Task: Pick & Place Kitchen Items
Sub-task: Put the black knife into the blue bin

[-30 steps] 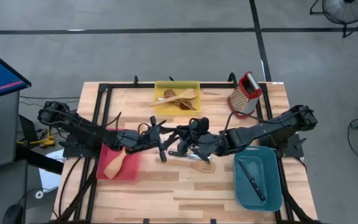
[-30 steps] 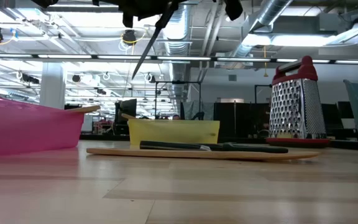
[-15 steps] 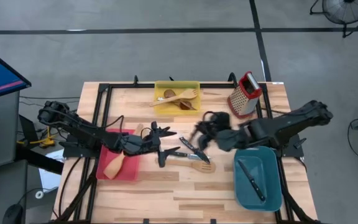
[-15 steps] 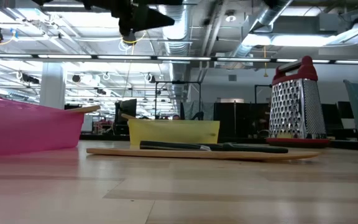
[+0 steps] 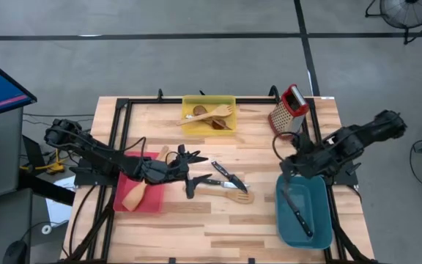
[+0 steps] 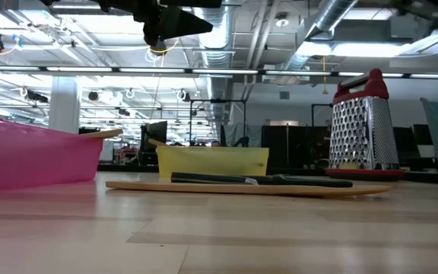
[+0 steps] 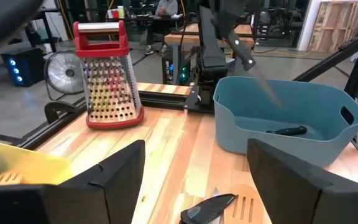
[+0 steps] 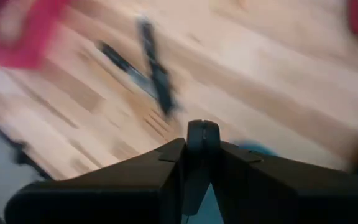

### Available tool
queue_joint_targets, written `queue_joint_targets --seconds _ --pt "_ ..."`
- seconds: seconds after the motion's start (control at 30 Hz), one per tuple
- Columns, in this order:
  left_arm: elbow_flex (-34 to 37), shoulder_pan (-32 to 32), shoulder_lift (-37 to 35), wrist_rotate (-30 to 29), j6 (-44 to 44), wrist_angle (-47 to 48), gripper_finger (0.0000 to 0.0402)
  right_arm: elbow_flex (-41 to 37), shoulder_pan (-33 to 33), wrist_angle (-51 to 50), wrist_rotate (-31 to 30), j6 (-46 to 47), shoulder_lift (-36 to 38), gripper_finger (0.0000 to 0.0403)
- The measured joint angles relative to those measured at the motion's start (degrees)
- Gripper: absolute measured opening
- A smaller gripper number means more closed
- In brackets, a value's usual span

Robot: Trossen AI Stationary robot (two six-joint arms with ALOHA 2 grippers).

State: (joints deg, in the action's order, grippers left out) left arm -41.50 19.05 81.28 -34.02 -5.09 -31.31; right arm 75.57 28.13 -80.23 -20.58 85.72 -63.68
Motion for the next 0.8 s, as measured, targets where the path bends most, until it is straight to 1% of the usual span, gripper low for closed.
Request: queue_joint_targets --seconds 0.13,0.23,0.3,0.4,0.57,0.7,0.8 --pt "0.00 0.00 0.00 0.00 -1.29 0.02 0.0255 0.00 2.45 -7.25 6.96 5.47 -2.11 0.0050" --pt "0.00 -0.02 0.00 0.00 -1.39 0.00 0.0253 -0.02 4.28 -8.51 11.38 6.27 -4.83 0.0050" --pt "0.00 -0.02 0.00 0.00 -1.39 0.00 0.0252 -0.02 5.17 -8.47 13.28 6.06 -6.73 0.0050" --pt "0.00 -0.02 0.00 0.00 -1.41 0.00 0.0250 -0.02 6.47 -8.47 14.35 6.36 -9.99 0.0050" --pt "0.00 0.17 0.00 0.00 -1.43 0.00 0.0250 -0.04 8.05 -8.43 14.37 6.76 -14.18 0.0050" --pt "0.00 0.17 -0.01 0.00 -1.44 0.00 0.0247 -1.57 9.41 -7.03 14.34 9.33 -14.95 0.0050" --pt "0.00 0.17 -0.01 0.00 -1.43 0.00 0.0246 -5.24 10.44 -2.21 14.37 11.73 -13.89 0.0050"
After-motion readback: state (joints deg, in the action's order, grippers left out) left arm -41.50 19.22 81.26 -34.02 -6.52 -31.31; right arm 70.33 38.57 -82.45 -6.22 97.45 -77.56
